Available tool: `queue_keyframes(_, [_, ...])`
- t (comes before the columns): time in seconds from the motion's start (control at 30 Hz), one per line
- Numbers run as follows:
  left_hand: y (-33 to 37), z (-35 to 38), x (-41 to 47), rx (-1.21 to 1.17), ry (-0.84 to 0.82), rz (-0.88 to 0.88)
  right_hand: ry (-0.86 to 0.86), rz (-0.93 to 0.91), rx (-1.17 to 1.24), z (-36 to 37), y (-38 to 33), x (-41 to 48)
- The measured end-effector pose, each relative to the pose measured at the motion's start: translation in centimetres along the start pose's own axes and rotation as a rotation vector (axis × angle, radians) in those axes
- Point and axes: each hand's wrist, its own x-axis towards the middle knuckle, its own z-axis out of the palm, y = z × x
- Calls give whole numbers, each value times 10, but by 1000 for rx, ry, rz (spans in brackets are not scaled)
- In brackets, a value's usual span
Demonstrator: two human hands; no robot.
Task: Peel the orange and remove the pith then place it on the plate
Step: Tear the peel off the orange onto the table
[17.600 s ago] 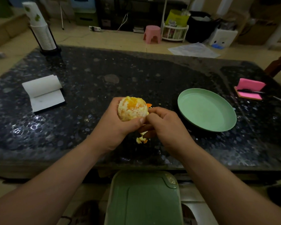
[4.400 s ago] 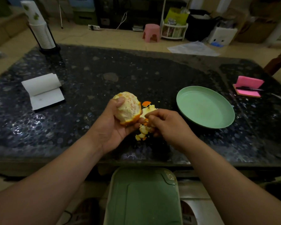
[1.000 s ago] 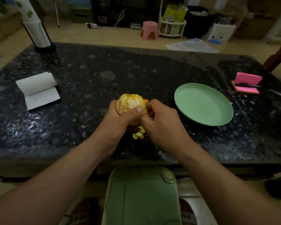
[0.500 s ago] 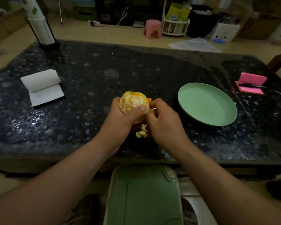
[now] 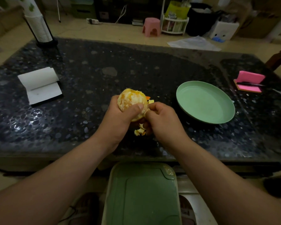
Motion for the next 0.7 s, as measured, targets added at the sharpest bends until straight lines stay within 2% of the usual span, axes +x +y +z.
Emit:
queue_keyframes(0.17, [1, -4, -2, 56, -34, 33, -57, 114, 25, 2, 3, 3])
queue_keyframes(0.3, [2, -4, -3, 63, -54, 39, -5, 83, -3, 2, 5, 4])
queue_keyframes(0.43, [3, 0, -2, -94, -30, -48, 15, 81, 96, 1, 7, 3])
queue_keyframes(0.6, [17, -7, -1, -411, -96, -211, -1, 145, 245, -3, 12, 10])
queue_keyframes(0.7, [21, -7, -1, -416, -121, -235, -5, 92, 80, -6, 17, 16])
